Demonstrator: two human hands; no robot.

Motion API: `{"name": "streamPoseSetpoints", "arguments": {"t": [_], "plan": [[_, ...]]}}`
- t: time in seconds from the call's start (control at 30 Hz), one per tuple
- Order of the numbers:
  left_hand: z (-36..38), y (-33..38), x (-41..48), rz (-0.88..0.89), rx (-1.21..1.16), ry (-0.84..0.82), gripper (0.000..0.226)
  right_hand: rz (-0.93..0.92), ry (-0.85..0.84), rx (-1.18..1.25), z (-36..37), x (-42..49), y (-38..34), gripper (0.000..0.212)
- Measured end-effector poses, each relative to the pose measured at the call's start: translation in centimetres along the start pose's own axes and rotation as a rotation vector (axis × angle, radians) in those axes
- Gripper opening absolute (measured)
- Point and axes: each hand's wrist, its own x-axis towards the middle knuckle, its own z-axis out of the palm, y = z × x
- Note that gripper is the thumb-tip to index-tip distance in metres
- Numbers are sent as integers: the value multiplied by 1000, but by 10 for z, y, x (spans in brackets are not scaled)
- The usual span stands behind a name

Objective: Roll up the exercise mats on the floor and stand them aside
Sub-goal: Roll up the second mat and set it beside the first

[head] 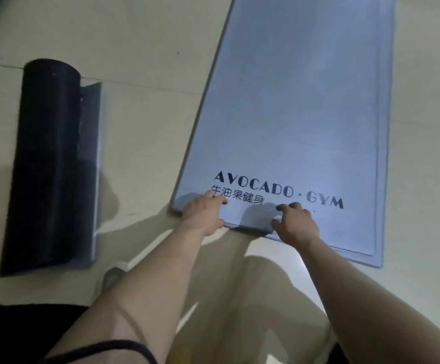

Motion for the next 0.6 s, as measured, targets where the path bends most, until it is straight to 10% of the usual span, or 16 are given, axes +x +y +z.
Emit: {"name": "streamPoseSetpoints", "arguments": {"t": [0.2, 0.6], "plan": [[63, 36, 33, 106, 277, -83, 88, -7, 67, -156, 62, 17, 80, 64], [42, 30, 43, 226, 405, -82, 54, -220, 296, -185, 64, 22, 107, 30]]}}
